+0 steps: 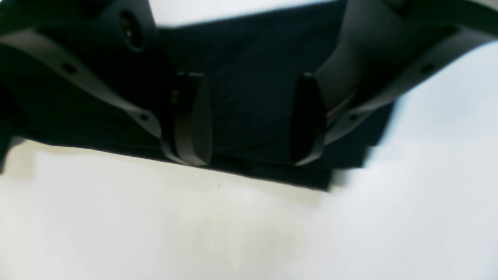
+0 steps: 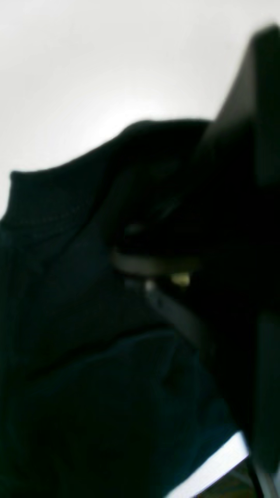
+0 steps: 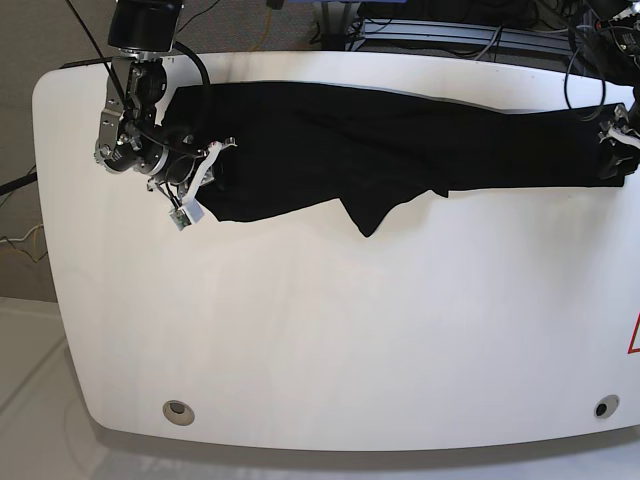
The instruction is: Fold the T-shirt properly
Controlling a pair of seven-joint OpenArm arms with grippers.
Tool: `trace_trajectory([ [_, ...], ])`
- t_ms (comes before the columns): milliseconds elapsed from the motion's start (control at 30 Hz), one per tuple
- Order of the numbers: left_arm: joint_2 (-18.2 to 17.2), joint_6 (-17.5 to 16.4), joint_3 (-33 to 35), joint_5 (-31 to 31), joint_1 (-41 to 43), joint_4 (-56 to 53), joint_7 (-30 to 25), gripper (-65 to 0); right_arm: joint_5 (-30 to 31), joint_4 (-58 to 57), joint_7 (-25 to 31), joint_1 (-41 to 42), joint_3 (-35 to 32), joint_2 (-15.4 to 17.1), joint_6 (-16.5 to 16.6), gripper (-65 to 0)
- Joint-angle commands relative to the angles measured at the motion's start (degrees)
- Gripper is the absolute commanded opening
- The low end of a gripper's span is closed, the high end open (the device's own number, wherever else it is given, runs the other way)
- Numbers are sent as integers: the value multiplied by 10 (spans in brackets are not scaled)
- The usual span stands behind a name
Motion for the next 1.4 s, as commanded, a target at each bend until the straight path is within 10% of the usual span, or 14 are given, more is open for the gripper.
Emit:
trace_trajectory([
  [0,-25,-3,12,-3,-25,-18,-46,-389,10,-28,19,13,7,14,3,-433],
  [367,-25,-3,55,-35,-31,9,42,-365,16,-4,62,10,4,-7,-2,-154],
  [900,-39,-3,40,-134,2,6,70,-310,-15,120,39,24,40,0,-23,-234],
  [1367,-26,-3,28,-65,32,31,42,-261,65,170,-39,37,57,-42,-13,-134],
])
